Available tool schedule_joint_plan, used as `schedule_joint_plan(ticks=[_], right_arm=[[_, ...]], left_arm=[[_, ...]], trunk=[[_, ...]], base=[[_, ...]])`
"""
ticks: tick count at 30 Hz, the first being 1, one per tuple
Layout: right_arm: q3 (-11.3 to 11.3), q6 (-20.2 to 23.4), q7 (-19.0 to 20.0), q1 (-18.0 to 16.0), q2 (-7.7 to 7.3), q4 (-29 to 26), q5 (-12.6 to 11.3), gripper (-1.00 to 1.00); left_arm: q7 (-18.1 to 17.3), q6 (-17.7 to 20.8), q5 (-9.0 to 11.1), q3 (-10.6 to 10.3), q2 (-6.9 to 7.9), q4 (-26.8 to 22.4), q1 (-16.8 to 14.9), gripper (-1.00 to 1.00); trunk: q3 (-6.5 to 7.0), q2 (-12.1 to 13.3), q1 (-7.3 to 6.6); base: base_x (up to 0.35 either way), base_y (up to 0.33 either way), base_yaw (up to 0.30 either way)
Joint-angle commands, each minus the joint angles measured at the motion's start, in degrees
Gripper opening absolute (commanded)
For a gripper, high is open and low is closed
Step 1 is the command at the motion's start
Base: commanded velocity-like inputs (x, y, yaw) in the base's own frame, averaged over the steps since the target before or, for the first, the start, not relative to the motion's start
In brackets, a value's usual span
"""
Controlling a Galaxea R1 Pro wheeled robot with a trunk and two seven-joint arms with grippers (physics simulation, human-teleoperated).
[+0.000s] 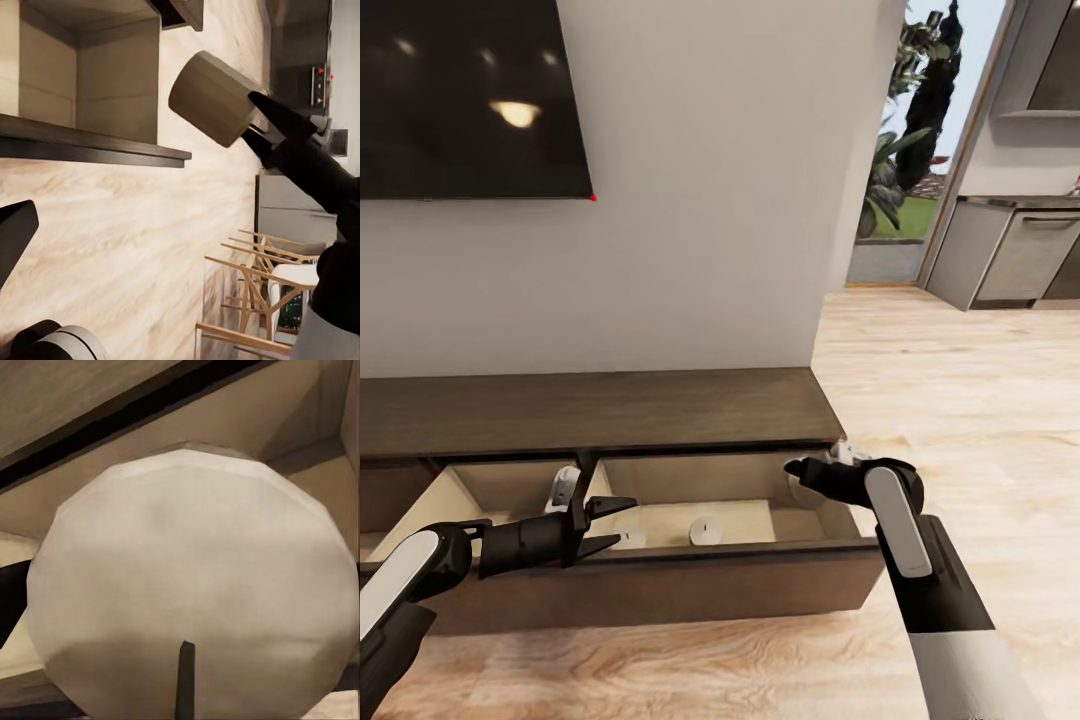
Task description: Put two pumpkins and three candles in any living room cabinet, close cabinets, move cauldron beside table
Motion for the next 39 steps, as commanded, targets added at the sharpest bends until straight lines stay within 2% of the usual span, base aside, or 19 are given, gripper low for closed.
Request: schedule_joint_plan(ticks=[1, 7, 12, 14, 21, 26, 33, 37, 39], right_arm=[[0.05, 0.03, -0.65, -0.05, 0.05, 0.62, -0.53, -1.0], [0.47, -0.18, -0.95, -0.05, 0.13, 6.9, -0.11, -1.0], [4.11, -0.77, -1.03, -0.05, 0.13, 7.89, 0.33, -1.0], [4.55, -1.14, -0.97, -0.05, 0.13, 7.86, 0.37, -1.0], [4.84, -1.9, -0.71, -0.05, 0.13, 7.46, 0.4, -1.0], [5.03, -5.75, -0.44, -0.05, 0.06, 7.81, 0.26, -1.0], [5.42, -8.52, -0.37, -0.05, 0.13, 8.21, 0.25, -1.0], [9.21, -9.38, -0.43, -0.05, 0.18, 9.78, 0.34, -1.0], [10.24, -9.48, -0.43, -0.05, 0.22, 11.89, 0.41, -1.0]], left_arm=[[0.55, 0.0, 0.61, -0.04, 0.04, -0.04, -0.04, 1.0], [0.55, 0.0, 0.61, -0.04, 0.04, -0.05, -0.03, 1.0], [0.55, 0.0, 0.61, -0.04, 0.04, -0.05, -0.02, 1.0], [0.55, 0.0, 0.61, -0.04, 0.04, -0.05, -0.03, 1.0], [0.55, 0.0, 0.61, 0.01, 0.02, -0.05, -0.04, 1.0], [0.55, 0.0, 0.61, -0.03, 0.01, -0.05, -0.04, 1.0], [0.55, 0.0, 0.61, -0.06, -0.03, -0.05, -0.04, 1.0], [0.55, 0.0, 0.61, -0.53, -0.05, -0.05, -0.04, 1.0], [0.55, 0.0, 0.61, -0.62, -0.04, -0.05, -0.01, 1.0]], trunk=[[-0.05, -0.02, -0.01], [-0.05, -0.02, -0.01], [-0.05, -0.02, -0.01], [-0.05, -0.02, -0.01], [-0.05, -0.02, -0.01], [-0.05, -0.02, -0.01], [-0.05, -0.02, -0.01], [-0.05, -0.02, -0.01], [-0.05, -0.02, -0.01]], base=[[0.009, 0.0, 0.0], [0.002, 0.0, 0.0], [0.0, 0.0, 0.0], [0.0, 0.0, 0.0], [0.006, 0.0, 0.0], [0.091, 0.0, 0.0], [0.009, 0.0, 0.0], [0.0, 0.0, 0.0], [0.0, 0.0, 0.0]])
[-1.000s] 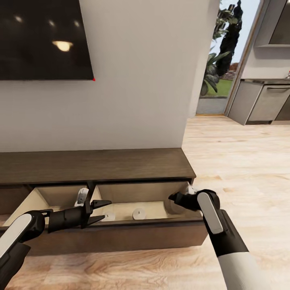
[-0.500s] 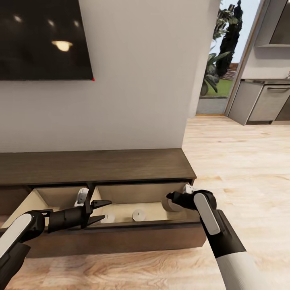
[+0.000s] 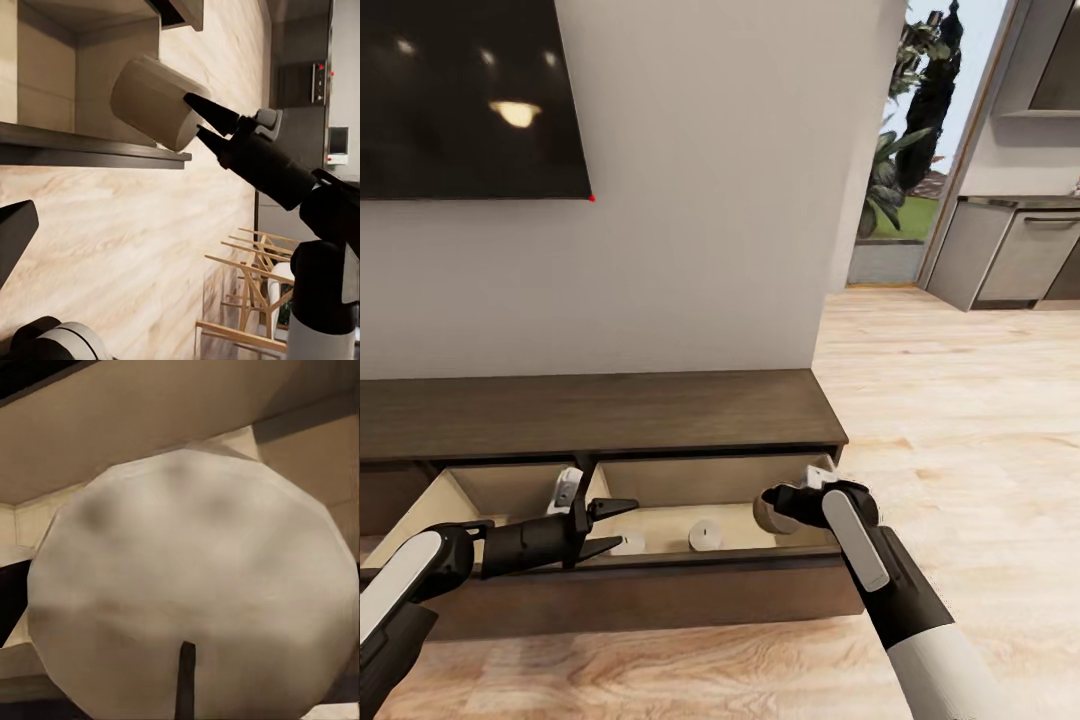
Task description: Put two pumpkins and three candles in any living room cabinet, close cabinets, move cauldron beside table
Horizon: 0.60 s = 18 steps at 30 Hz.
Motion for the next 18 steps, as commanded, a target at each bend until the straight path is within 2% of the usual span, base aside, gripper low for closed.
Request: schedule_joint_plan(ticks=[1, 9, 12, 18], right_arm=[[0.23, -0.03, -0.61, -0.06, 0.03, 0.74, -0.44, -1.0], [0.59, -0.3, -0.58, -0.14, 0.05, 2.88, -0.39, -1.0], [0.7, -1.77, -0.57, -0.14, 0.01, 2.93, -0.51, -1.0], [2.44, -2.96, -0.57, -0.14, 0.01, 3.03, -0.46, -1.0]], left_arm=[[0.55, 0.0, 0.61, -0.06, 0.05, -0.03, -0.05, 1.0], [0.55, 0.0, 0.61, -0.14, 0.03, -0.03, -0.04, 1.0], [0.55, 0.0, 0.61, -0.16, 0.03, -0.03, -0.03, 1.0], [0.56, 0.0, 0.61, -0.21, 0.03, -0.03, -0.06, 1.0]], trunk=[[-0.05, -0.03, -0.01], [-0.05, -0.03, -0.01], [-0.05, -0.03, -0.01], [-0.05, -0.03, -0.01]], base=[[0.0, 0.0, 0.0], [0.0, 0.0, 0.0], [0.0, 0.0, 0.0], [0.049, 0.0, 0.0]])
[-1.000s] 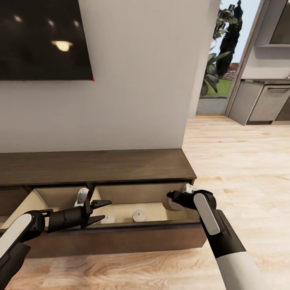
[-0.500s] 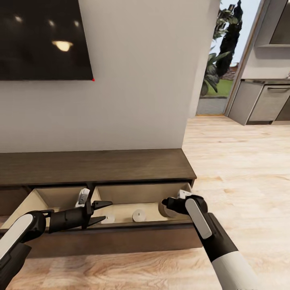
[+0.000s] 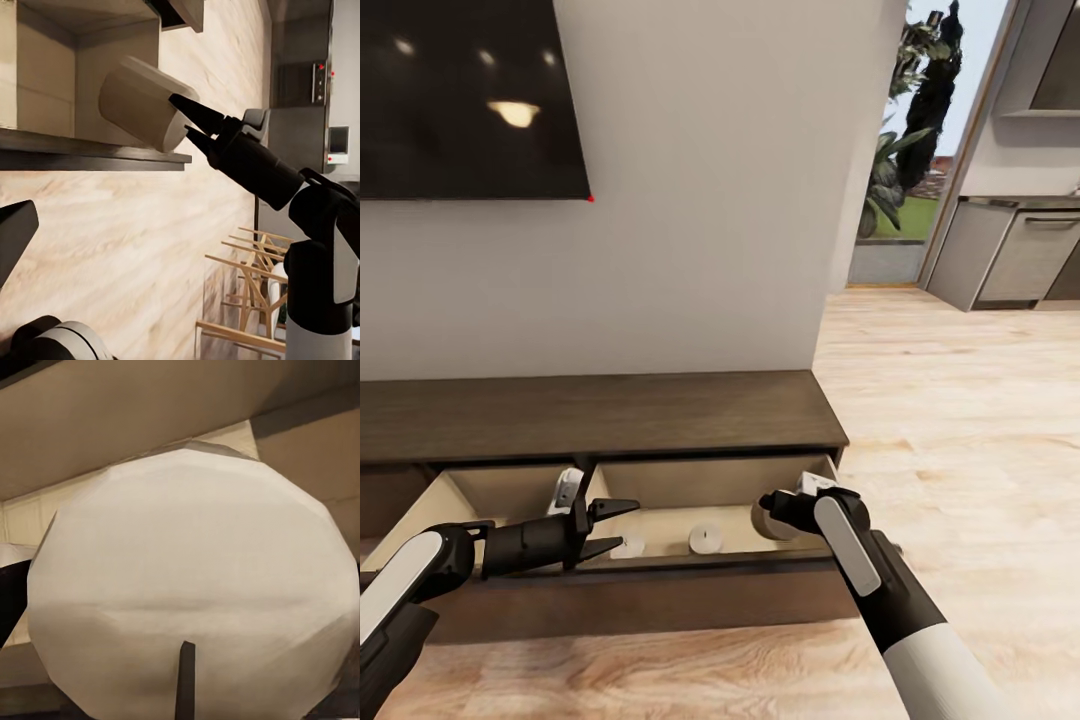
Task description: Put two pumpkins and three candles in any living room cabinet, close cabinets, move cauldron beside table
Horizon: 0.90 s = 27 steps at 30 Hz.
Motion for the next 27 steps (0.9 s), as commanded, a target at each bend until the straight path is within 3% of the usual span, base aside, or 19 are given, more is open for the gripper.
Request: schedule_joint_plan(ticks=[1, 27], right_arm=[[0.17, -0.14, -0.62, -0.04, -0.02, -0.06, -0.53, -1.0], [0.37, -0.93, -0.62, -0.04, 0.02, 0.07, -0.72, -1.0]], left_arm=[[0.57, 0.0, 0.61, -0.07, 0.04, -0.04, -0.04, 1.0], [0.55, 0.0, 0.61, -0.09, 0.04, -0.12, -0.03, 1.0]], trunk=[[-0.05, -0.02, 0.0], [-0.05, -0.02, 0.0]], base=[[0.191, 0.0, 0.0], [0.097, 0.0, 0.0]])
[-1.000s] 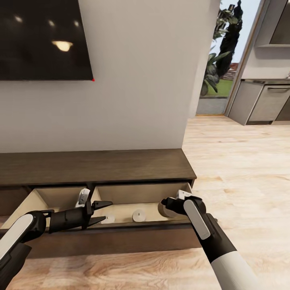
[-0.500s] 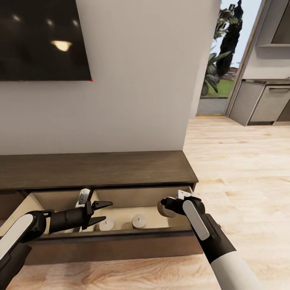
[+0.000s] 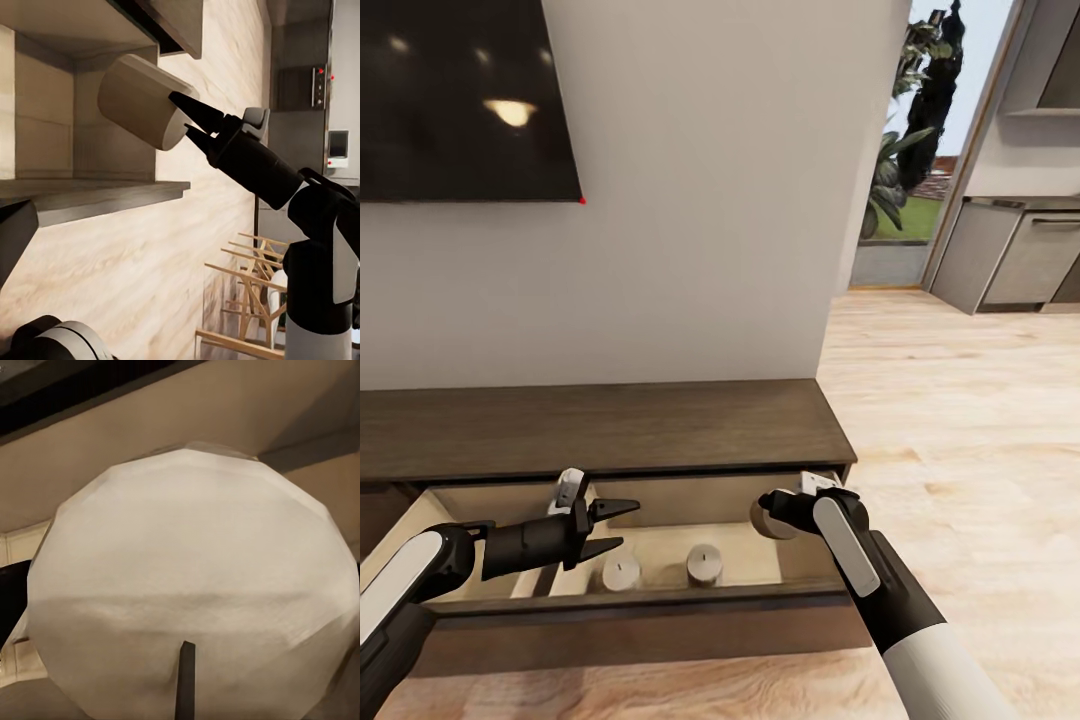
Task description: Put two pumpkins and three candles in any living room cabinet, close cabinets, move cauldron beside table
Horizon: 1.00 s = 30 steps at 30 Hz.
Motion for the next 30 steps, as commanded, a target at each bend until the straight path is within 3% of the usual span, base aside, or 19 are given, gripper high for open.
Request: schedule_joint_plan(ticks=[1, 8, 15, 30], right_arm=[[0.06, 0.03, -0.61, -0.04, -0.02, -0.06, -0.58, -1.0], [0.06, 0.16, -0.61, -0.04, -0.04, 0.19, -0.67, -1.0], [0.06, 0.39, -0.61, -0.29, -0.01, 4.65, -0.58, -1.0], [0.06, 0.01, -0.58, -0.3, -0.02, 5.28, -0.42, -1.0]], left_arm=[[0.56, 0.0, 0.6, -0.06, 0.04, -0.04, -0.04, 1.0], [0.56, 0.0, 0.6, -0.13, 0.04, -0.01, -0.03, 1.0], [0.56, 0.0, 0.6, -0.13, 0.04, 0.03, -0.05, 1.0], [0.6, 0.0, 0.6, -0.19, 0.04, 0.05, -0.05, 1.0]], trunk=[[-0.05, -0.02, -0.01], [-0.05, -0.02, -0.01], [-0.05, -0.02, -0.01], [-0.05, -0.02, -0.01]], base=[[0.03, 0.0, 0.0], [0.08, -0.026, 0.0], [0.059, -0.038, 0.0], [0.02, -0.001, 0.0]])
